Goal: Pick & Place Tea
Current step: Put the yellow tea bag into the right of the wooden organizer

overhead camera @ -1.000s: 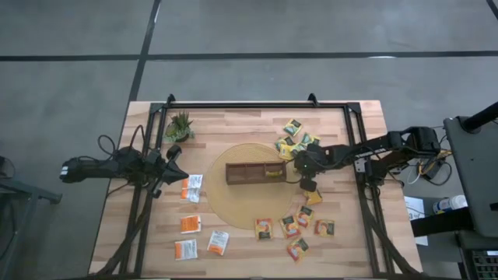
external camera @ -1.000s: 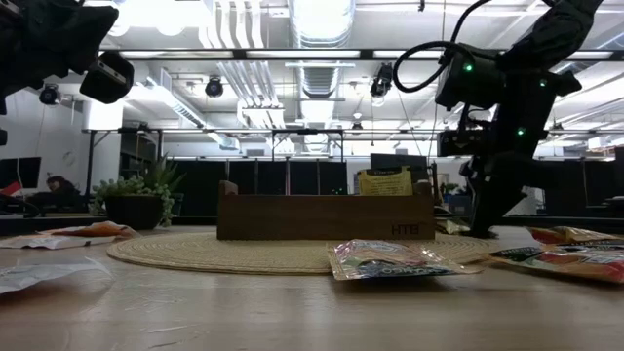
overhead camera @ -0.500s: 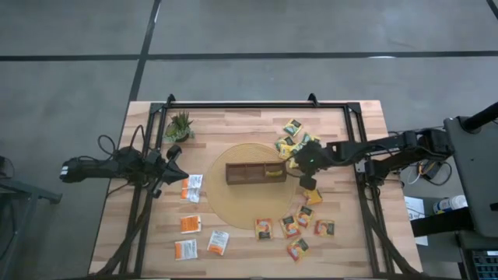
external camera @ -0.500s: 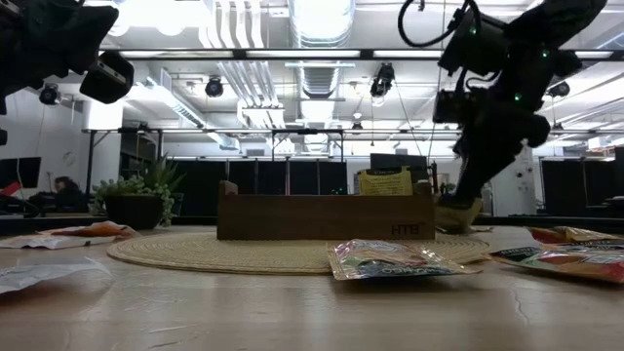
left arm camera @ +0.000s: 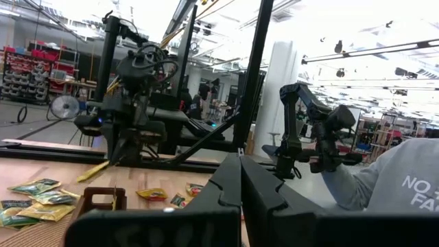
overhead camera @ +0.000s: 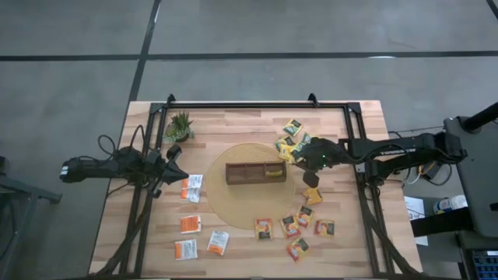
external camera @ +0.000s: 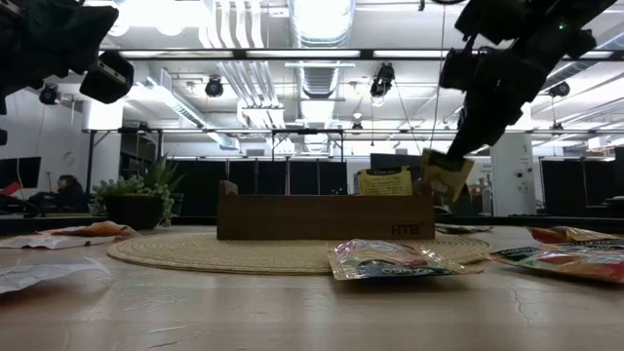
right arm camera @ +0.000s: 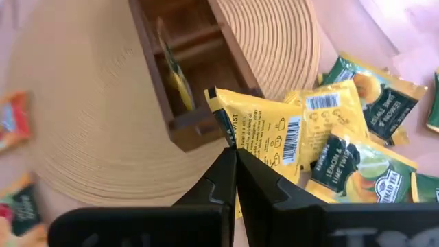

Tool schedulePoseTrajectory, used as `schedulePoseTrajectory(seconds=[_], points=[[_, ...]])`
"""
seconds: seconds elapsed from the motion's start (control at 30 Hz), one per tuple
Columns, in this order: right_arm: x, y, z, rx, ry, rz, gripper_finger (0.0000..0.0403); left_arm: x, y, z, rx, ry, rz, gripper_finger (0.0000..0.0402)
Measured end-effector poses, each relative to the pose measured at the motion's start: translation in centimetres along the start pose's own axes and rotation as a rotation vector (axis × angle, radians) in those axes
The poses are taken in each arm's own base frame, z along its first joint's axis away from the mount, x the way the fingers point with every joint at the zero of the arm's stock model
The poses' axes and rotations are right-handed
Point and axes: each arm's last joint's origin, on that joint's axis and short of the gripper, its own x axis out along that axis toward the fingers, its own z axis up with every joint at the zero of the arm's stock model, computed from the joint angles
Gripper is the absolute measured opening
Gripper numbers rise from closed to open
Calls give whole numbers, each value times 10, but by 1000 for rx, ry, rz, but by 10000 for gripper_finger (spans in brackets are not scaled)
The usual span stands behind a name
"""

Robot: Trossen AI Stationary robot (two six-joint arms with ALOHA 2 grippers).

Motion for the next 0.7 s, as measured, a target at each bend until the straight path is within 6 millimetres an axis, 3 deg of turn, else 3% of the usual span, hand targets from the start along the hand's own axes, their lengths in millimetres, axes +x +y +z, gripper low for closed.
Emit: schedulePoseTrajectory(seconds=[0.23, 0.47, 0.7], points=[[-17, 4, 4, -13, -37, 138, 8, 0, 0, 0, 0, 0, 0, 0], [-36, 14, 30, 4, -14, 253, 8, 0, 0, 0, 0, 1, 0, 0], [-30, 25, 57, -29, 53, 356, 8, 0, 0, 0, 0, 0, 0, 0]])
